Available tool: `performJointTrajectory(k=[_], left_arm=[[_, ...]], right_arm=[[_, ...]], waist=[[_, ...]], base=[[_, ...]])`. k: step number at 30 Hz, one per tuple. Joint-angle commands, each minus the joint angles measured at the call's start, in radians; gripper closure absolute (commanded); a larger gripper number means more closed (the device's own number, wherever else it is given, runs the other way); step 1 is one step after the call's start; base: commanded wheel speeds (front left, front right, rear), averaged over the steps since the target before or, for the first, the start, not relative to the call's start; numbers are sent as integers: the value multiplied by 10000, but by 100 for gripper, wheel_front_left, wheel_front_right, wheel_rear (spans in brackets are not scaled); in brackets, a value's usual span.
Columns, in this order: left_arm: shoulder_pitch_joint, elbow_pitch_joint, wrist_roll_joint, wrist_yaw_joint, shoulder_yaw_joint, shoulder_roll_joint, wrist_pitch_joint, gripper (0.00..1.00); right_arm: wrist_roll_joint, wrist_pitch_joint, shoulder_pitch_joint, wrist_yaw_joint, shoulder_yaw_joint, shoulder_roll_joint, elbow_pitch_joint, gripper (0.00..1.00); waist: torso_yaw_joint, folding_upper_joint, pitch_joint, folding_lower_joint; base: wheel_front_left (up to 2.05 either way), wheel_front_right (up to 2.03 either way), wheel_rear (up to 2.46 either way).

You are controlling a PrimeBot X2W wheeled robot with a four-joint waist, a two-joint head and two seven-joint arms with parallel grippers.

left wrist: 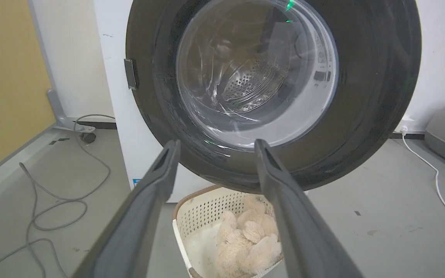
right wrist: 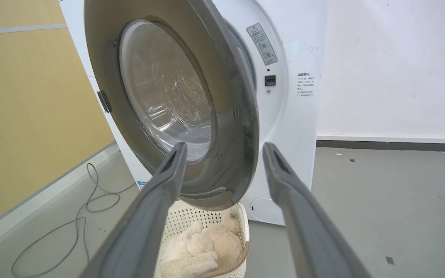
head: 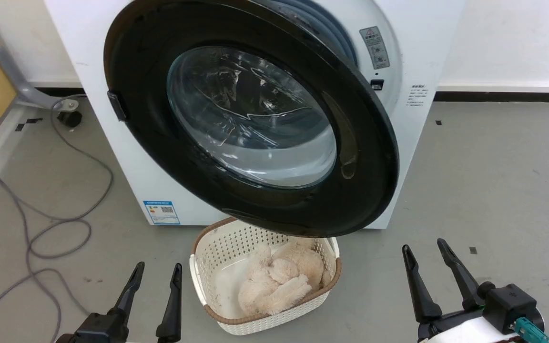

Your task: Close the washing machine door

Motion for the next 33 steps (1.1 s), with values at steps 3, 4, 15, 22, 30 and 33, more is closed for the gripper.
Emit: performJointTrajectory(k=[3, 4, 15, 22, 30, 33], left_arm=[[73, -55, 252, -135, 165, -146, -43, 0], [55, -43, 313, -177, 210, -182, -43, 0], [-528, -60, 941, -565, 429, -804, -43, 0], [-909, -150, 1125, -719, 539, -1132, -43, 0], [-1459, -171, 1243, -916, 520, -1378, -43, 0], [-1614, -165, 1246, -949, 497, -1425, -43, 0]], right_arm=[[54, -44, 101, 6, -62, -20, -38, 0], [45, -44, 94, 6, -80, -15, -51, 0], [-92, -44, -745, 6, 838, -1027, -245, 100], [320, 261, -2446, 6, 1898, -2488, 201, 100], [1442, 793, -4500, 6, 2093, -3783, 935, 100], [1638, 936, -4910, 6, 2146, -4067, 1135, 100]], waist=[[123, 0, 89, 0], [158, 0, 132, 0], [868, 0, 922, 0], [1376, 0, 1641, 0], [1888, 0, 2546, 0], [2012, 0, 2751, 0]], base=[[0, 0, 0], [0, 0, 0], [0, 0, 0], [0, 0, 0], [0, 0, 0], [0, 0, 0]])
